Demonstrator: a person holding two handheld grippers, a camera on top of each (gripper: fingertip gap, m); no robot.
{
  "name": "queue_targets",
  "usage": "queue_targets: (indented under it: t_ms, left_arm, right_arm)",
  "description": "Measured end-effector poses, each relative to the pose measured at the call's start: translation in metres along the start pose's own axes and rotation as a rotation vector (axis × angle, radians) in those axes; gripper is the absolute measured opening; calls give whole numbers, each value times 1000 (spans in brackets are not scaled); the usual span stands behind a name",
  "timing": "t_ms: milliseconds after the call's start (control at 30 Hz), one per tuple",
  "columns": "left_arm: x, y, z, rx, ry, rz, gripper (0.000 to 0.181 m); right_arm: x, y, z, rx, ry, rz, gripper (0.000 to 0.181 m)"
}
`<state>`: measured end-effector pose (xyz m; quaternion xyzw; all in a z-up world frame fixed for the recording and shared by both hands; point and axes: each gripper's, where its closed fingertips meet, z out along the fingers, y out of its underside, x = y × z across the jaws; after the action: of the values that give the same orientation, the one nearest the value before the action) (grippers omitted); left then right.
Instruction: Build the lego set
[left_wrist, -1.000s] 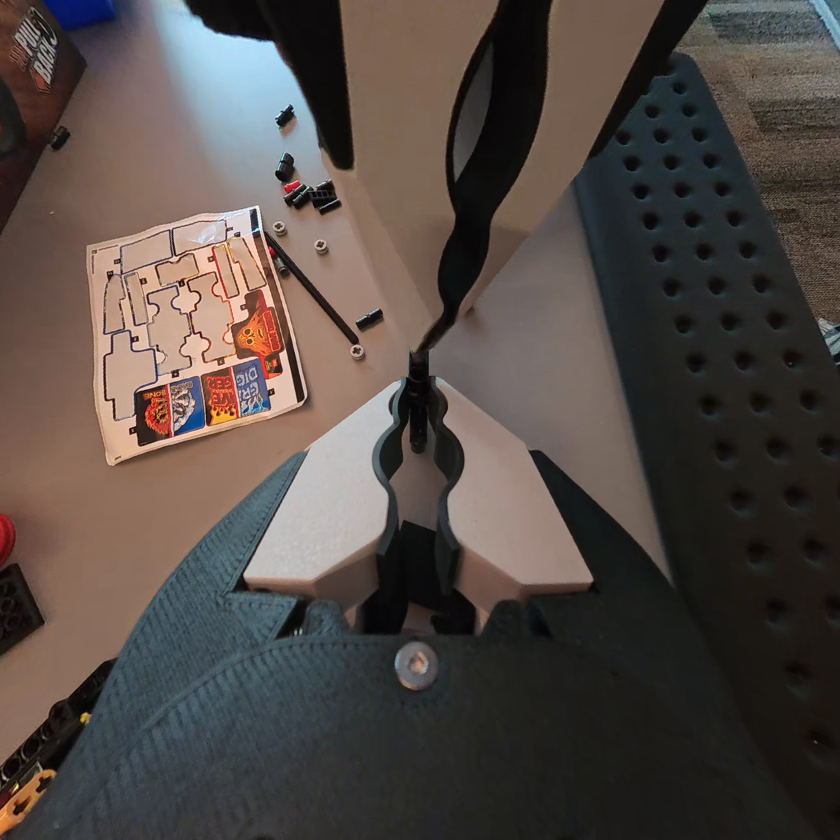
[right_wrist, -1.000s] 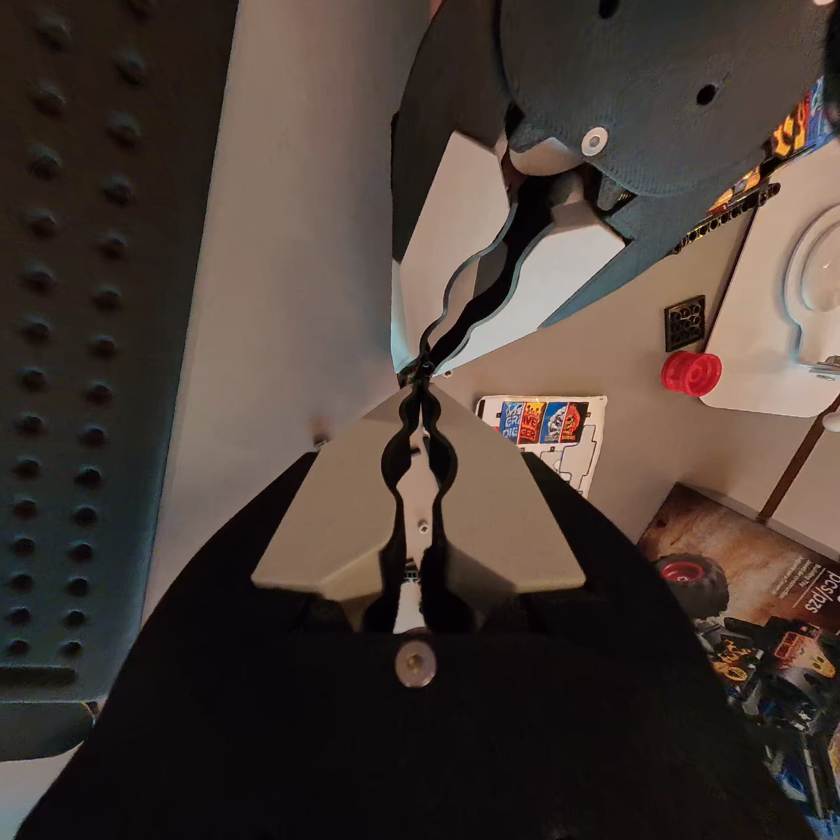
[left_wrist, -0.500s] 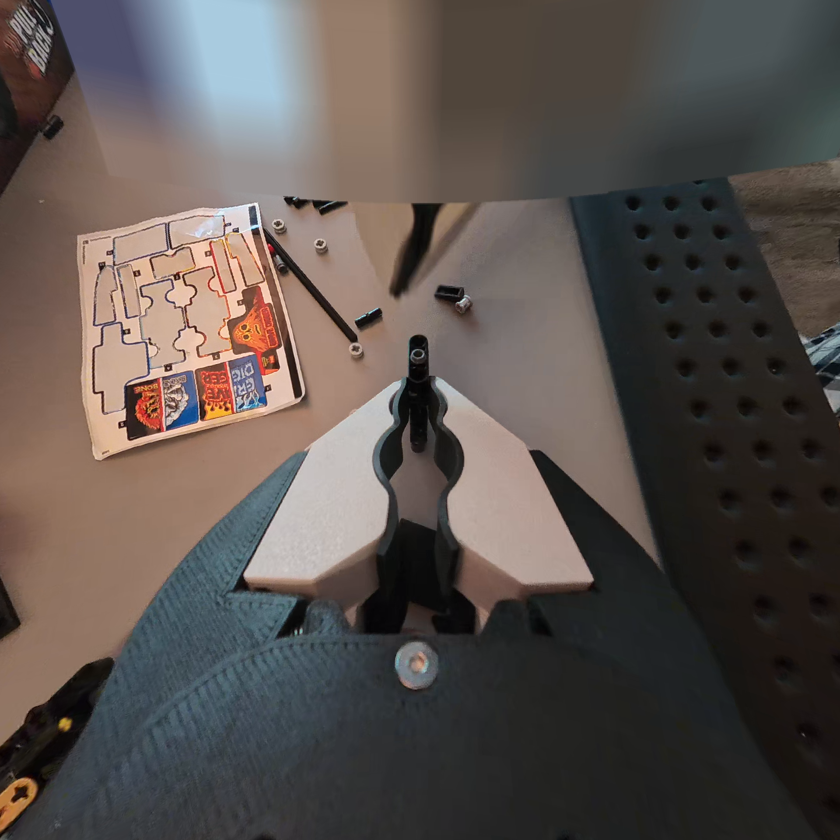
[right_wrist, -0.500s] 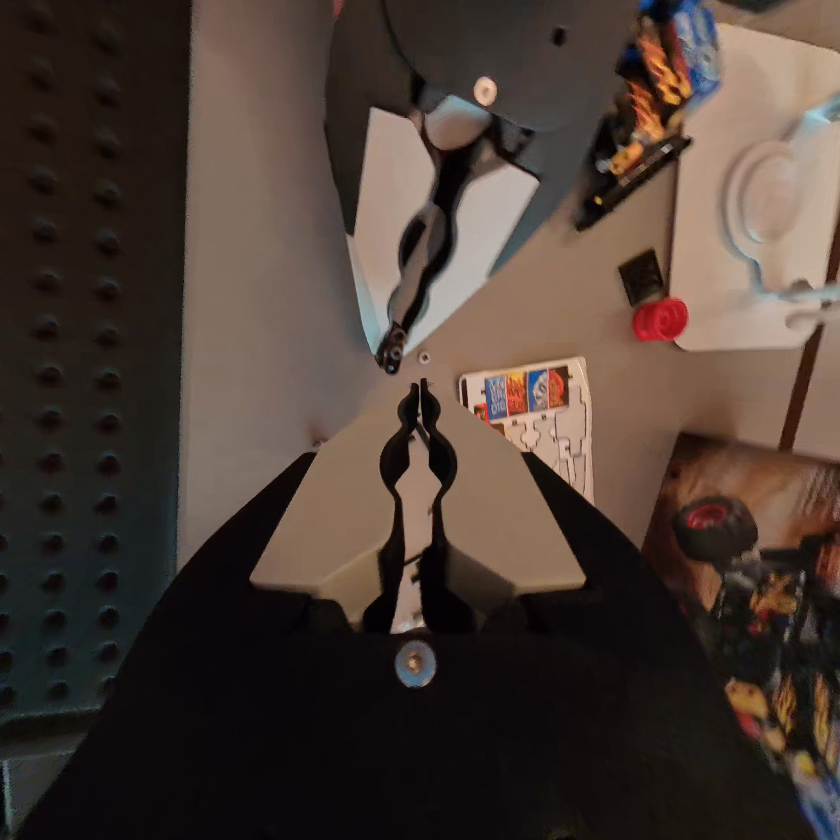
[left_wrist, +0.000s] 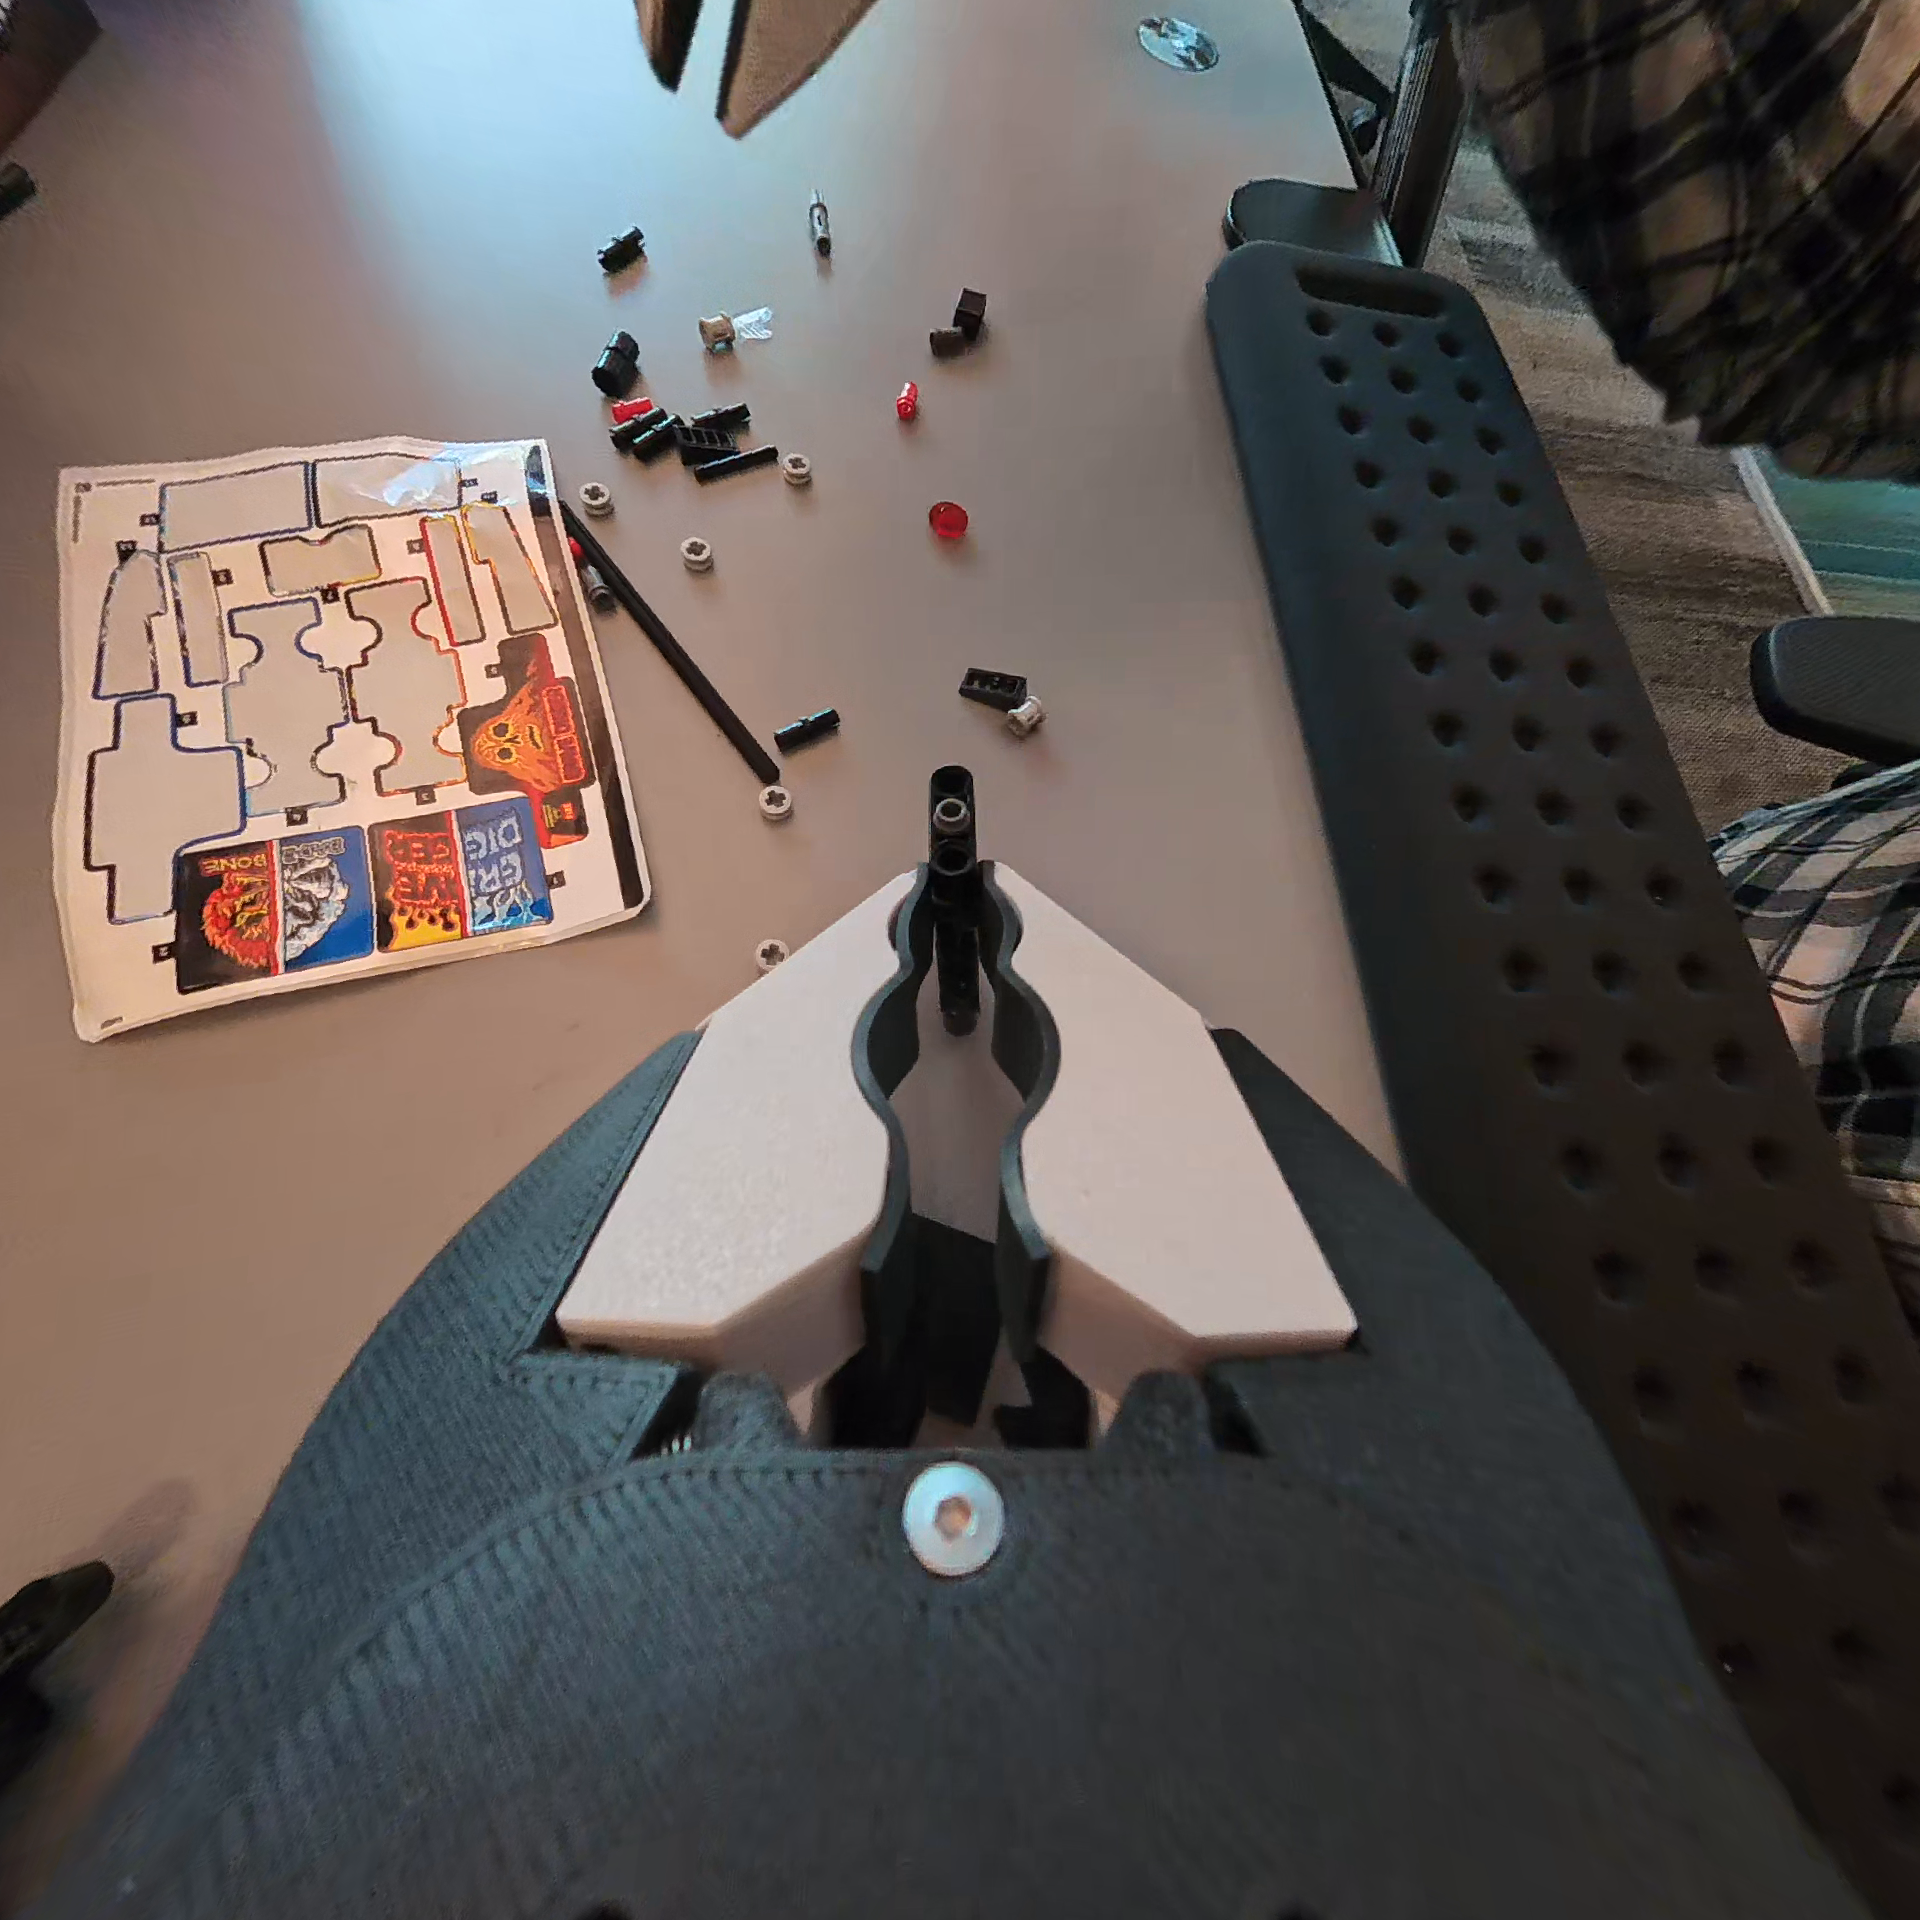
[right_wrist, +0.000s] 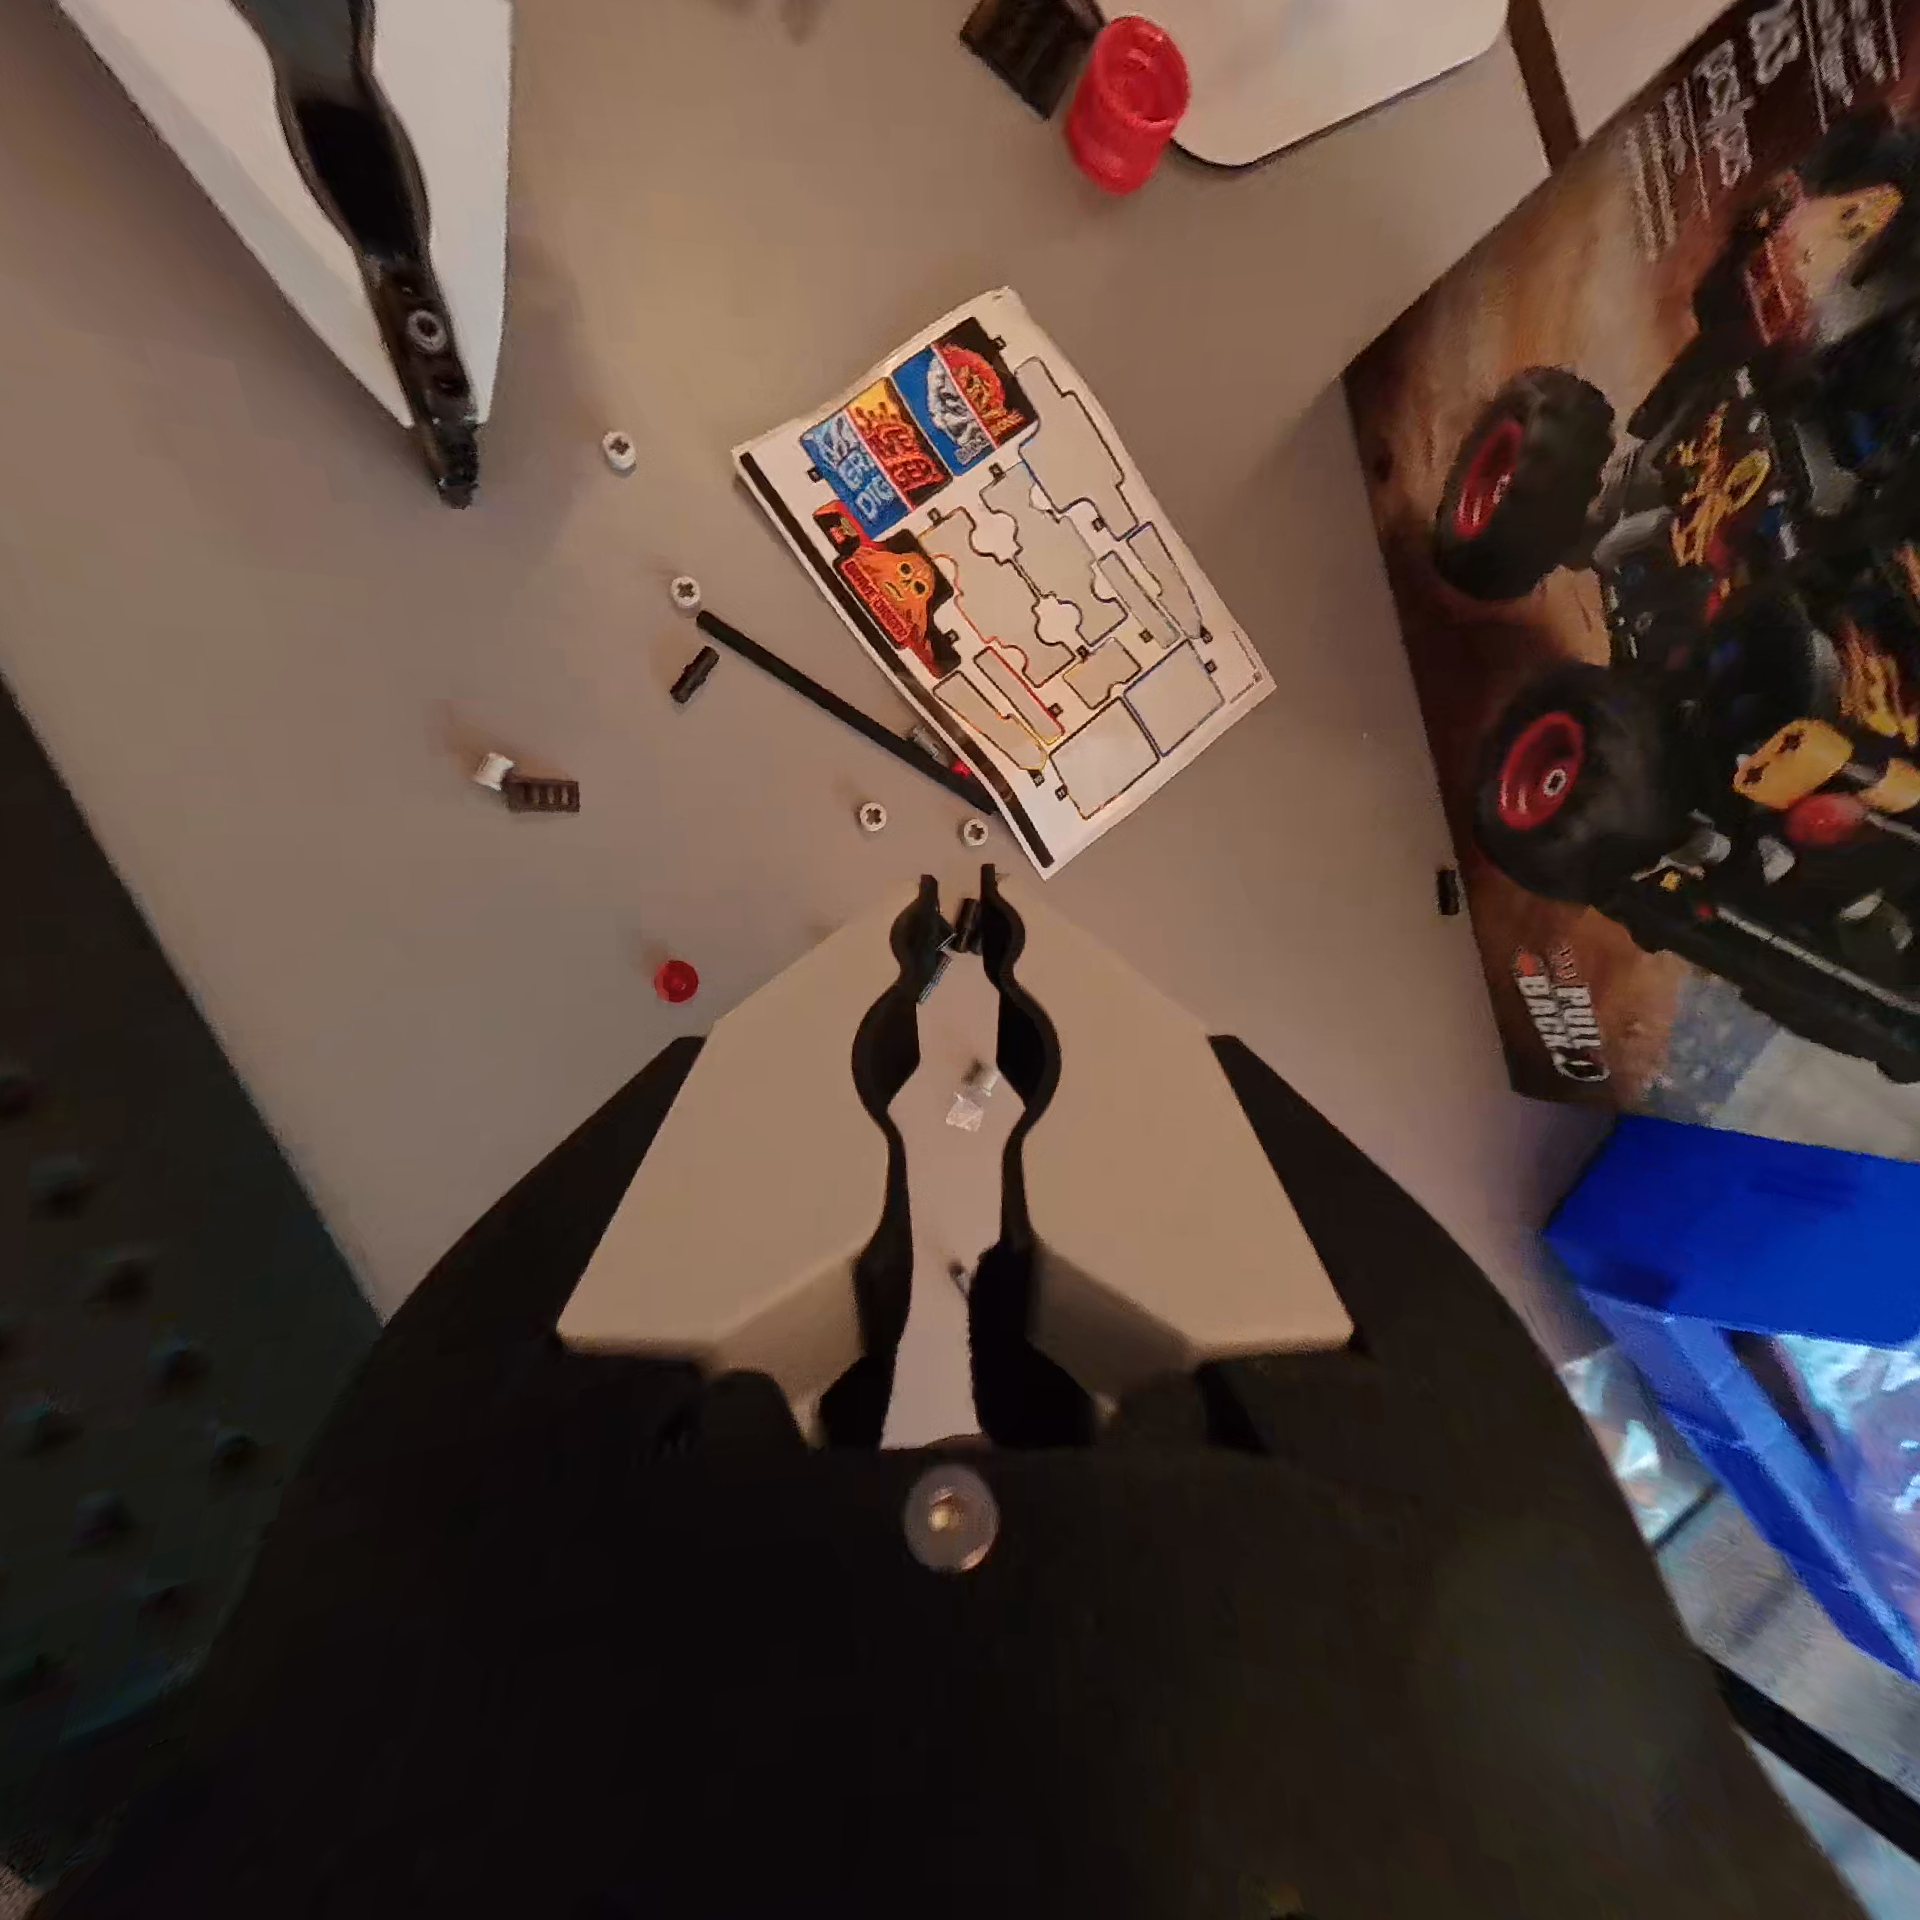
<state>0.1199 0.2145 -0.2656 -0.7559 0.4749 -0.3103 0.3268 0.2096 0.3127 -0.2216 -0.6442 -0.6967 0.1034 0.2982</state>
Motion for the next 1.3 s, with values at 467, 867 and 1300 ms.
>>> queue_targets:
  t_ms: [467,867,1300]
  left_arm:
    - [-2,1,3,6,-11,11,8]
    - [-6,2,5,18,-16,-7,10]
    - [-8,2,6,16,-33,0,10]
  right_arm:
    - [23,45,46,-12,58,166,3]
    - [16,-21,69,-9,33,99,7]
    - [14,-16,112,-120,15,136,0]
